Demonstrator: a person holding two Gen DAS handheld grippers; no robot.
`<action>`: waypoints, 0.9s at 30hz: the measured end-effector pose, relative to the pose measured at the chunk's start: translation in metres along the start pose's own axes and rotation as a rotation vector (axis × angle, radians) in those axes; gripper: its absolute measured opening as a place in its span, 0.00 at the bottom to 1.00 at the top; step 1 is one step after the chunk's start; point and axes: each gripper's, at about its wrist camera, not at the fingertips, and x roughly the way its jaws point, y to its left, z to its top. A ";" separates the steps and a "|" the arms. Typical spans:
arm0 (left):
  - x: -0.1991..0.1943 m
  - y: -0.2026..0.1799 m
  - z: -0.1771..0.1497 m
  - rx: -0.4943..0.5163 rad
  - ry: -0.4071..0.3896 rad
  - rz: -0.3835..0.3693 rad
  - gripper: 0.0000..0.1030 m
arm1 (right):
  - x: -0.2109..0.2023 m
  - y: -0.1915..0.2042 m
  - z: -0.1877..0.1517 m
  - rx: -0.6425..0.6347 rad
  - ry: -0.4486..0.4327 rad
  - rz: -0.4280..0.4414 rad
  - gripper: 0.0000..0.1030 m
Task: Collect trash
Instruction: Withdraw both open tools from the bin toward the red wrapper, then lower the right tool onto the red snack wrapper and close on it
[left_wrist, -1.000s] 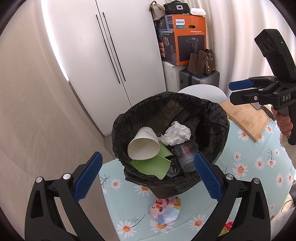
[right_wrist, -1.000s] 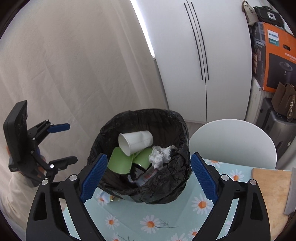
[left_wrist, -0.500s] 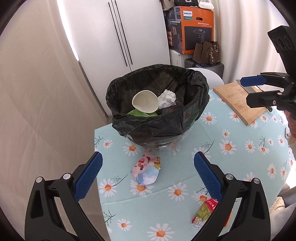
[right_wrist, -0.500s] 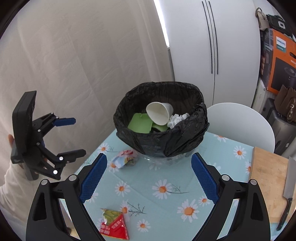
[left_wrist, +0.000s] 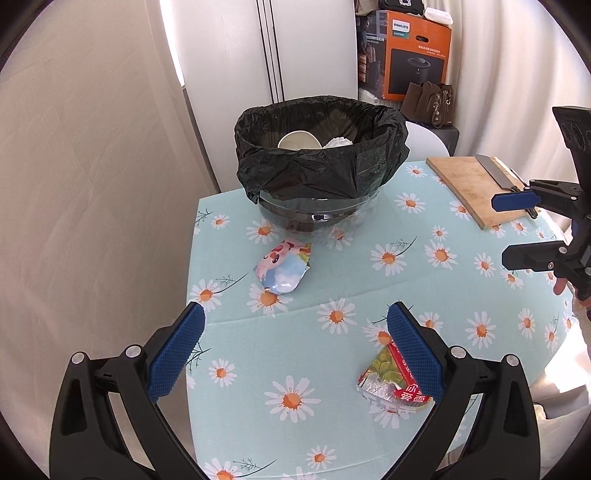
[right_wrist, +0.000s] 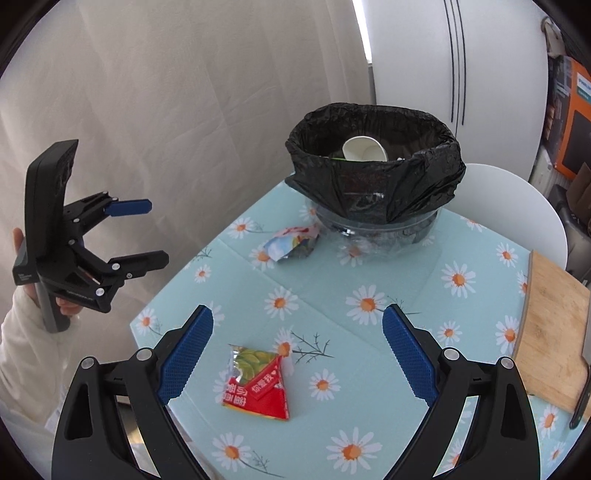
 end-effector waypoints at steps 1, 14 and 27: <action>-0.001 0.001 -0.004 -0.007 0.003 0.000 0.94 | 0.004 0.002 -0.006 0.003 0.014 0.004 0.86; 0.006 0.007 -0.035 -0.012 0.045 -0.026 0.94 | 0.063 0.030 -0.071 0.008 0.194 0.034 0.86; 0.026 0.030 -0.028 0.019 0.078 -0.065 0.94 | 0.103 0.043 -0.112 0.094 0.290 0.073 0.86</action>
